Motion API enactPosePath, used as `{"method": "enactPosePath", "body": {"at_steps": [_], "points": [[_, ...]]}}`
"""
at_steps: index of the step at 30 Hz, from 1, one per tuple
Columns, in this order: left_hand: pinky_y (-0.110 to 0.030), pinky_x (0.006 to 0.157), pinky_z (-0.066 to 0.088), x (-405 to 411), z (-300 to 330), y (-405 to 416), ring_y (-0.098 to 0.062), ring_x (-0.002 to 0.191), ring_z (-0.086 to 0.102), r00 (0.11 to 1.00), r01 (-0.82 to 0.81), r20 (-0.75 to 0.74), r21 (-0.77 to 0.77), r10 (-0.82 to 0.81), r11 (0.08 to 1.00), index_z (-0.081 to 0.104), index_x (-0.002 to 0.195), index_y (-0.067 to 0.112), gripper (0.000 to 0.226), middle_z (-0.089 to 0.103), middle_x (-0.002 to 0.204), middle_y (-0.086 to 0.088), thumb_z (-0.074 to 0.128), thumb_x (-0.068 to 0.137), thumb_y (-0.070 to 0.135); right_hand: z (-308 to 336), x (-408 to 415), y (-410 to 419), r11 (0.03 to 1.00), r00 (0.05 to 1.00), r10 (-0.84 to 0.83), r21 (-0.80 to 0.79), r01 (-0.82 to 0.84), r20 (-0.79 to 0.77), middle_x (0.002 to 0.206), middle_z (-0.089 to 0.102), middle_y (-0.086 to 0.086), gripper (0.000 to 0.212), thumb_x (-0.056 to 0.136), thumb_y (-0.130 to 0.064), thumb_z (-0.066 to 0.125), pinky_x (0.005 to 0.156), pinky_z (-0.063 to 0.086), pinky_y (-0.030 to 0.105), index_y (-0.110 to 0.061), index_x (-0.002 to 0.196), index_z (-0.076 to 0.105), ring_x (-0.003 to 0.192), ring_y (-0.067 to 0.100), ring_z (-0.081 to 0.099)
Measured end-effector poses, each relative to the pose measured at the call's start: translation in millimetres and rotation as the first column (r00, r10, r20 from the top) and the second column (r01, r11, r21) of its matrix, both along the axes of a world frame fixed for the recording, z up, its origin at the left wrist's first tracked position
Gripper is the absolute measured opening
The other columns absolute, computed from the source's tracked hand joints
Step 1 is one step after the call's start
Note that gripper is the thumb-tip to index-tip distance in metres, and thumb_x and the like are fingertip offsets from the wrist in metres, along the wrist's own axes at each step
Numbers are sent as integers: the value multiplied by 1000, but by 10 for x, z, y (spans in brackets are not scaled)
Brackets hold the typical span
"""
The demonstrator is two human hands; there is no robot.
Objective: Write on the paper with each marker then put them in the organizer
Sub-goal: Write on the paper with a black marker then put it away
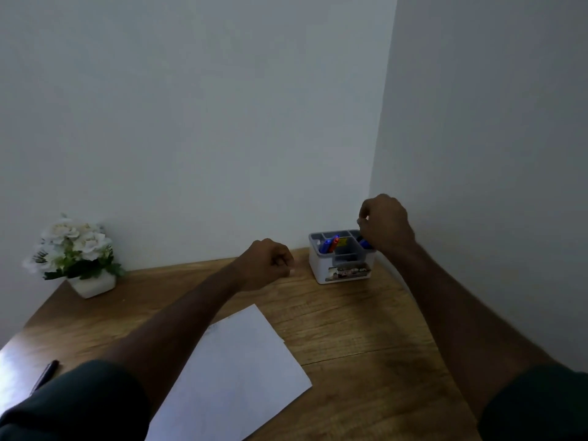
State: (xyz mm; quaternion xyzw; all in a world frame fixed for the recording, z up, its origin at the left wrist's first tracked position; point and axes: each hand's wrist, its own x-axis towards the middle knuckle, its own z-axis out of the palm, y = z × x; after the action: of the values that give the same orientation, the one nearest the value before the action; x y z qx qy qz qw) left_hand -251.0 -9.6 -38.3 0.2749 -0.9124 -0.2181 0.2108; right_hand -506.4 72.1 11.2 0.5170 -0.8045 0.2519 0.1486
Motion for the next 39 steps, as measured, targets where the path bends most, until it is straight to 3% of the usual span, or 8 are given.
{"method": "enactPosePath", "body": {"at_steps": [6,14,20,25,28,32,35,39], "points": [[-17,70,48,611,-27,150,-11,80,67,993,-105,-54,9,105,994,74,91,12,13,73,86,0,76,84,23,-268,1020,108,931,939,342,-145,-335,24,93,66,10,9,87,-15,66,75,45,33,-10,88,73,90,26,62],[-19,56,36,2267,-229,430,-1,56,44,920,-369,-131,33,370,929,69,75,7,12,57,62,4,75,82,15,-610,2865,118,736,716,647,32,-677,263,85,73,-1,11,83,-20,64,71,51,27,-19,86,74,81,16,66],[-26,64,48,3412,-422,631,-4,61,57,772,-603,-173,104,612,791,72,70,14,14,65,63,9,73,83,9,-871,4055,53,624,655,662,216,-751,365,86,72,4,24,89,-36,66,66,54,32,-14,85,74,80,20,67],[-8,58,43,3819,-570,688,8,54,57,723,-669,-129,116,679,734,70,71,25,27,65,56,24,71,82,0,-1046,4626,14,675,706,579,246,-696,409,102,67,10,44,81,-57,67,60,39,30,-14,93,67,95,30,66],[-14,59,45,3868,-637,691,7,54,57,715,-672,-135,137,686,728,71,73,24,29,65,56,22,67,82,-3,-1080,4780,19,686,737,534,297,-664,414,110,67,10,39,80,-44,73,67,49,33,-13,103,67,102,30,64],[-24,71,45,3845,-664,710,-7,71,59,753,-642,-137,61,643,765,68,95,34,22,65,84,12,71,86,13,-1001,4793,-8,686,746,526,315,-656,408,115,66,13,29,86,-24,66,74,51,31,-8,110,65,106,32,64],[-27,89,43,3801,-699,728,-8,99,55,797,-602,-125,-104,590,791,59,127,40,40,56,118,10,70,89,32,-890,4637,16,701,742,574,260,-664,346,116,66,10,28,93,-21,61,81,58,39,-13,119,63,104,28,64],[-31,94,47,3578,-646,686,-7,112,55,833,-548,-199,-168,516,819,66,120,37,30,58,123,12,65,91,37,-831,4225,98,686,730,653,251,-683,202,113,64,5,23,99,-20,53,84,56,43,-20,122,56,99,23,61]]}}
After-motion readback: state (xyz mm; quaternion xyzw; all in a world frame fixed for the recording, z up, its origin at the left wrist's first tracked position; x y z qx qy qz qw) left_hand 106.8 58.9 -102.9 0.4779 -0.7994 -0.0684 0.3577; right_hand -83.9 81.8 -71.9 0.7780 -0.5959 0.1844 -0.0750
